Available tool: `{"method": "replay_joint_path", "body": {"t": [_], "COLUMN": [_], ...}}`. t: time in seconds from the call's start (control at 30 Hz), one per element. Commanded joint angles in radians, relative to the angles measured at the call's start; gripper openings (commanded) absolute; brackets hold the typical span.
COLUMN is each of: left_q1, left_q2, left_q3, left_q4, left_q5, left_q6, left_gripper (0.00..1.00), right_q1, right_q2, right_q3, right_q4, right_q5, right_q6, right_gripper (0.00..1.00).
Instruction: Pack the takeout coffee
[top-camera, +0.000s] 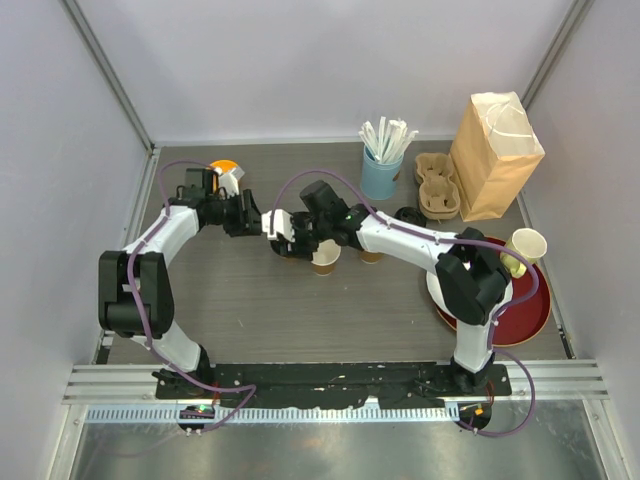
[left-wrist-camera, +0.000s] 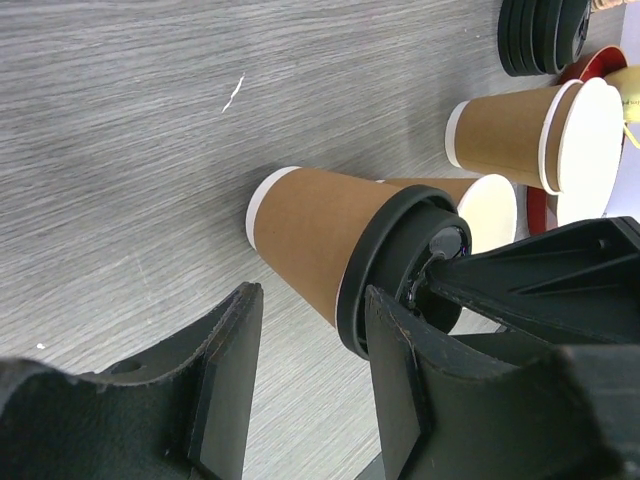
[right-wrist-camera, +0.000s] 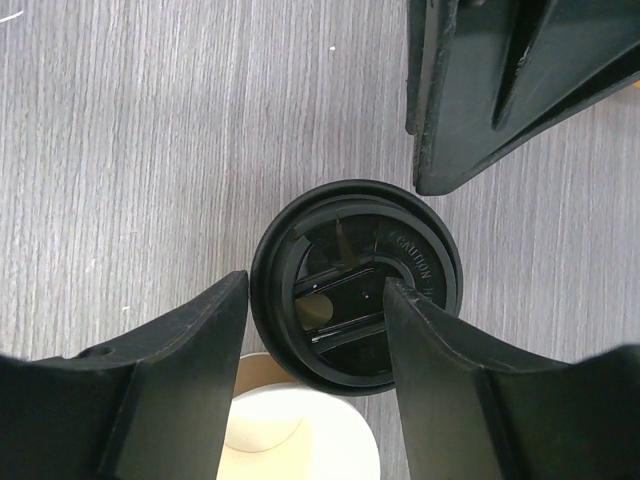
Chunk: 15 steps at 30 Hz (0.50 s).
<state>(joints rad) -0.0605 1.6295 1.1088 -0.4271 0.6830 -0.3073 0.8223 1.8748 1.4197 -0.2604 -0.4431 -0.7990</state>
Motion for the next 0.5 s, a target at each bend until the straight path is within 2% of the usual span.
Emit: {"method": "replay_joint_path", "body": {"t": [0.0,0.13,0.2,0.23,0.27,0.47], "left_q1": [0.002,0.002,0.002,0.002,0.002,0.002], "left_q2": [-0.020,-0.007,-0.007,-0.005,-0.005,-0.013], "left_q3": [0.014,0.017,0.019,0.020,0.022,0.026], "left_q4": [0.021,0.016,0.016,0.017,0.017,0.019], "left_q5": [0.004,0.000,0.000,-0.002,-0.003,-0.010], "left_q6": [-0.004,0.002,0.002,0.002,0.002,0.011], "left_gripper": [0.49,0.49,0.49,0.49,0.49,0.49], "right_q1": [-0.009,-0.029,-0.047,-0.057,-0.063,-0.072], "right_q2": [-0.022,0.004,0.021,0.041,0.047,0.107], "right_q3": [0.051,0.108,0.137,0.172,0.188,0.257], "right_q4": [-0.031,-0.022,-0.019,-0.017,-0.017,-0.014], "right_q5": [-0.048,-0.065,-0.075,-0.085,-0.092,-0.003], "right_q6": [0.032,0.098,0.191,0.228,0.304,0.457], "right_gripper": [0.64,0.71,0.74,0.87,0.88,0.89]}}
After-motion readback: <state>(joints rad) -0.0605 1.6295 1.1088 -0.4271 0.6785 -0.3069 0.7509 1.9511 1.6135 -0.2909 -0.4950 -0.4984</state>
